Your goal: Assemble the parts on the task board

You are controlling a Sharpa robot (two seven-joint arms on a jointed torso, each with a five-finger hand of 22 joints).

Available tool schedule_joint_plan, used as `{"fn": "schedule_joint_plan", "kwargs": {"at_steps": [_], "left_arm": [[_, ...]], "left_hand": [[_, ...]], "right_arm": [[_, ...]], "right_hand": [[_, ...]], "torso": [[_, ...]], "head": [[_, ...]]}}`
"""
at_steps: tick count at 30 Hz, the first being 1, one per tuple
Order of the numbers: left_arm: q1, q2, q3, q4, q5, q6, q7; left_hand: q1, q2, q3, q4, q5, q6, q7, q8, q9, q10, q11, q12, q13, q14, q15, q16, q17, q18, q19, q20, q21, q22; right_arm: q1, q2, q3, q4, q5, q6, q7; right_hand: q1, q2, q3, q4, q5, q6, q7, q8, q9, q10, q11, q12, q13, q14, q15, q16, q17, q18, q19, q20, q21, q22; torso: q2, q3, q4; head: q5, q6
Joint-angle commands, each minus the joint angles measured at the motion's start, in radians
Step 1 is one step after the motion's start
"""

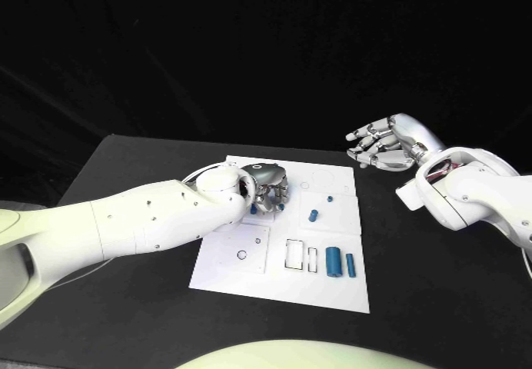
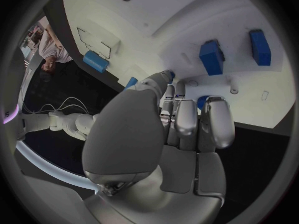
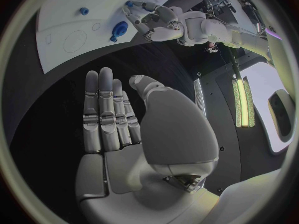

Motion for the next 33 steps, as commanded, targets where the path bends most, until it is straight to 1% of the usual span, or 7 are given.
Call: {"fn": "schedule_joint_plan", "kwargs": {"at_steps": [1,5,10,15,23,29,33], "left_arm": [[-0.001,0.004,0.0,0.0,-0.006,0.034,0.003],[-0.001,0.005,0.0,0.0,-0.005,0.044,0.004],[-0.001,0.006,0.0,-0.001,-0.005,0.053,0.007],[-0.002,0.009,0.0,-0.003,-0.005,0.057,0.009],[-0.003,0.012,0.0,-0.005,-0.005,0.066,0.006],[-0.004,0.012,0.0,-0.008,-0.005,0.068,0.006],[-0.004,0.012,0.0,-0.01,-0.005,0.06,0.007]], "left_hand": [[0.004,0.008,0.01,-0.002,-0.005,0.011,-0.001,0.007,-0.002,0.012,-0.003,0.007,0.001,0.011,-0.008,0.005,0.0,-0.015,0.006,-0.003,0.007,0.102],[0.003,0.01,0.016,-0.007,-0.006,0.02,-0.004,0.008,-0.004,0.019,-0.007,0.009,0.001,0.01,-0.011,0.007,-0.002,-0.016,0.007,-0.005,0.01,0.105],[0.004,0.014,0.023,-0.014,-0.006,0.031,-0.006,0.01,-0.005,0.028,-0.01,0.011,0.001,0.01,-0.014,0.01,-0.002,-0.016,0.007,-0.008,0.013,0.108],[0.004,0.014,0.024,-0.015,-0.006,0.032,-0.006,0.01,-0.006,0.029,-0.011,0.01,0.001,0.009,-0.014,0.007,-0.008,-0.019,0.012,-0.008,0.022,0.114],[0.003,0.015,0.026,-0.016,-0.006,0.032,-0.005,0.009,-0.007,0.03,-0.011,0.01,0.001,0.008,-0.014,0.006,-0.011,-0.02,0.014,-0.009,0.025,0.117],[-0.009,0.027,0.034,-0.015,-0.006,0.044,-0.003,0.01,-0.01,0.04,-0.012,0.008,0.0,0.008,-0.015,0.006,-0.018,-0.02,0.014,-0.011,0.027,0.119],[-0.005,0.037,0.047,-0.026,-0.005,0.065,-0.005,0.016,-0.01,0.059,-0.017,0.009,0.001,0.008,-0.019,0.008,-0.022,-0.021,0.017,-0.013,0.034,0.124]], "right_arm": [[0.0,0.002,0.0,0.001,-0.002,0.014,0.007],[0.0,0.002,0.0,0.001,-0.002,0.014,0.007],[0.0,0.002,0.0,0.001,-0.002,0.015,0.007],[0.0,0.002,0.0,0.001,-0.002,0.015,0.007],[0.0,0.002,0.0,0.003,-0.002,0.015,0.007],[0.0,0.0,0.0,0.003,-0.002,0.017,0.006],[0.0,0.0,0.0,0.003,-0.002,0.016,0.006]], "right_hand": [[0.01,0.003,-0.002,-0.006,-0.005,0.004,0.005,0.004,0.001,0.001,-0.003,-0.005,-0.001,-0.003,-0.001,-0.004,0.001,0.002,-0.007,-0.002,-0.002,0.002],[0.01,0.003,-0.002,-0.006,-0.005,0.004,0.005,0.004,0.001,0.001,-0.003,-0.005,-0.001,-0.003,-0.001,-0.004,0.001,0.002,-0.007,-0.002,-0.002,0.002],[0.01,0.003,-0.002,-0.006,-0.005,0.004,0.005,0.004,0.001,0.001,-0.003,-0.005,-0.002,-0.003,-0.001,-0.004,0.002,0.002,-0.008,-0.002,-0.001,0.002],[0.008,0.003,-0.002,-0.006,-0.006,0.005,0.006,0.004,0.001,0.002,-0.003,-0.005,-0.002,-0.003,0.0,-0.004,0.002,0.002,-0.008,-0.002,-0.001,0.002],[0.008,0.003,-0.002,-0.006,-0.006,0.005,0.006,0.004,0.001,0.002,-0.003,-0.005,-0.002,-0.003,0.0,-0.004,0.002,0.002,-0.008,-0.002,-0.001,0.002],[0.008,0.003,-0.002,-0.006,-0.006,0.005,0.006,0.004,0.001,0.002,-0.003,-0.005,-0.002,-0.003,0.0,-0.004,0.002,0.002,-0.008,-0.002,-0.001,0.002],[0.008,0.003,-0.002,-0.006,-0.006,0.005,0.006,0.004,0.001,0.002,-0.003,-0.005,-0.002,-0.003,0.0,-0.004,0.002,0.002,-0.008,-0.002,-0.001,0.002]], "torso": [[0.0,-0.0002,-0.0001],[0.0,-0.0009,0.0001],[0.0,0.0002,0.0008],[-0.001,-0.0005,0.0004],[0.0,0.0,-0.0002],[0.0,-0.0002,0.0002],[-0.001,-0.0005,0.0004]], "head": [[-0.002,0.001],[-0.002,0.0],[-0.001,-0.003],[-0.007,0.001],[-0.004,-0.001],[-0.004,-0.003],[-0.005,-0.003]]}}
